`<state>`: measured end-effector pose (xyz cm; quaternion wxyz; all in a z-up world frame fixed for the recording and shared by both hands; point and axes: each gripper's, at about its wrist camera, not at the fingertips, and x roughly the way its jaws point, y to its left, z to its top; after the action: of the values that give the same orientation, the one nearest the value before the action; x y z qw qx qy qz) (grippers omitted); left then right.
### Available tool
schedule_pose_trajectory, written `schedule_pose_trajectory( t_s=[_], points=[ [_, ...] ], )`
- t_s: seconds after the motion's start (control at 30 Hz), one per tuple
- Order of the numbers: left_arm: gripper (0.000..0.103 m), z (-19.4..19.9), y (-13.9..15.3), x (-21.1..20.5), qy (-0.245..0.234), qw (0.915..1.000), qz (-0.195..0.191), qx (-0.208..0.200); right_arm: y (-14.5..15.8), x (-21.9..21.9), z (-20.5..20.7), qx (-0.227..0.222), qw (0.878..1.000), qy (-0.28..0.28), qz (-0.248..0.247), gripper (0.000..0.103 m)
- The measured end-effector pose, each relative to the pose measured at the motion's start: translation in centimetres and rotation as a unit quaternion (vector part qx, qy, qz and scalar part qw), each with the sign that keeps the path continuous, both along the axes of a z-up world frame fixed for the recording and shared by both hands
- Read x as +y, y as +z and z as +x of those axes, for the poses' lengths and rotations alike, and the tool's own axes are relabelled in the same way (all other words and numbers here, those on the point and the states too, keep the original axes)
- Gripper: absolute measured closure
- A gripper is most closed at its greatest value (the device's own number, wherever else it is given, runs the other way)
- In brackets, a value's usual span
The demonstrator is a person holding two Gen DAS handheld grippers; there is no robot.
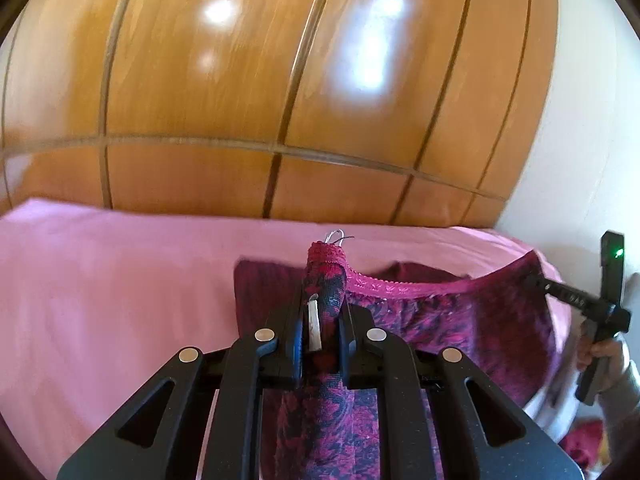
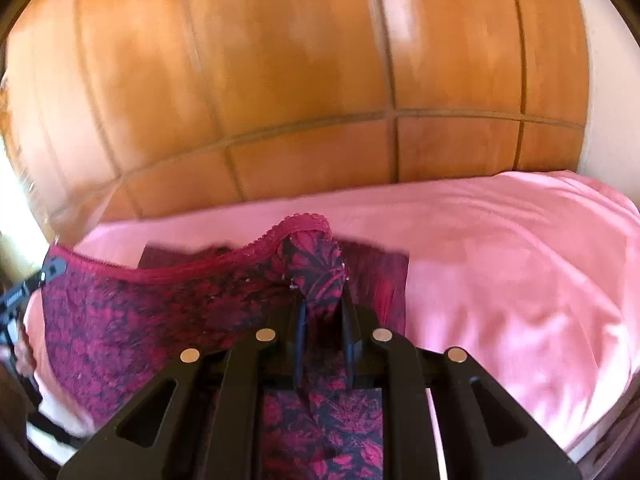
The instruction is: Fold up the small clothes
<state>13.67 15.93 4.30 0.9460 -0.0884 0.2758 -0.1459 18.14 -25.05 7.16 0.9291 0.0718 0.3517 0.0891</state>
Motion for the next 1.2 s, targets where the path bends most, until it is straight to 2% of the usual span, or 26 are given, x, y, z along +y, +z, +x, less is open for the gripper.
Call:
schedule_pose_trajectory(
  t_s=[0.07,0.23,0.4,0.5,0.57,0.63,0.67,0.73,0.77,0.8,0.83,0.87,0.97,1.13,1.2],
  points=[
    [0.091,3.3,-0.2,-0.3,0.007,0.9999,0.004,0.008,-0.2,-0.1,3.3,0.004,1.0,-0.017,0.008,0.089],
    [0.091,9.6,-1.3,-1.0,0.024,0.9988,0.022,0.037,-1.2,1.1,9.1,0.02,0.999,-0.035,-0.01,0.089],
    [0.091,15.0,-4.3,-1.0,0.052,0.9941,0.025,0.092,-4.8,0.8,14.7,0.061,0.996,-0.064,-0.022,0.089],
    [0.091,18.0,-7.3,-0.6,0.064,0.987,0.019,0.146,-7.9,0.2,16.9,0.107,0.991,-0.079,-0.025,0.089],
    [0.091,19.5,-9.7,-0.2,0.073,0.9793,0.012,0.189,-9.9,-0.1,17.9,0.136,0.987,-0.08,-0.028,0.089],
    [0.087,20.5,-11.9,0.3,0.081,0.9698,0.005,0.23,-11.1,-0.3,18.4,0.154,0.984,-0.082,-0.026,0.086],
    [0.084,20.7,-12.3,0.5,0.084,0.9679,0.0,0.237,-11.3,-0.4,18.7,0.157,0.984,-0.081,-0.025,0.084],
    [0.079,20.5,-12.0,1.0,0.079,0.9679,-0.02,0.238,-11.2,-0.6,19.1,0.161,0.984,-0.078,-0.024,0.072],
    [0.076,20.2,-11.6,1.3,0.077,0.9688,-0.029,0.234,-11.1,-0.8,19.0,0.164,0.983,-0.078,-0.021,0.061],
    [0.068,19.4,-10.8,1.7,0.079,0.9708,-0.039,0.223,-10.7,-1.2,18.6,0.16,0.984,-0.079,-0.014,0.059],
    [0.058,18.7,-10.3,2.0,0.083,0.9722,-0.044,0.215,-10.3,-1.6,18.1,0.152,0.985,-0.076,-0.006,0.058],
    [0.056,17.4,-9.7,2.4,0.084,0.9741,-0.051,0.204,-9.9,-1.7,17.4,0.145,0.987,-0.072,0.003,0.056],
    [0.055,14.2,-9.3,3.2,0.071,0.9769,-0.061,0.192,-8.6,-3.2,13.6,0.126,0.99,-0.059,0.031,0.055],
    [0.053,5.9,-10.3,4.5,0.038,0.9785,-0.088,0.183,-8.1,-6.0,5.5,0.121,0.989,-0.039,0.072,0.055],
    [0.053,2.8,-10.8,4.4,0.022,0.977,-0.115,0.179,-8.5,-6.6,2.1,0.125,0.988,-0.038,0.081,0.054]
  ],
)
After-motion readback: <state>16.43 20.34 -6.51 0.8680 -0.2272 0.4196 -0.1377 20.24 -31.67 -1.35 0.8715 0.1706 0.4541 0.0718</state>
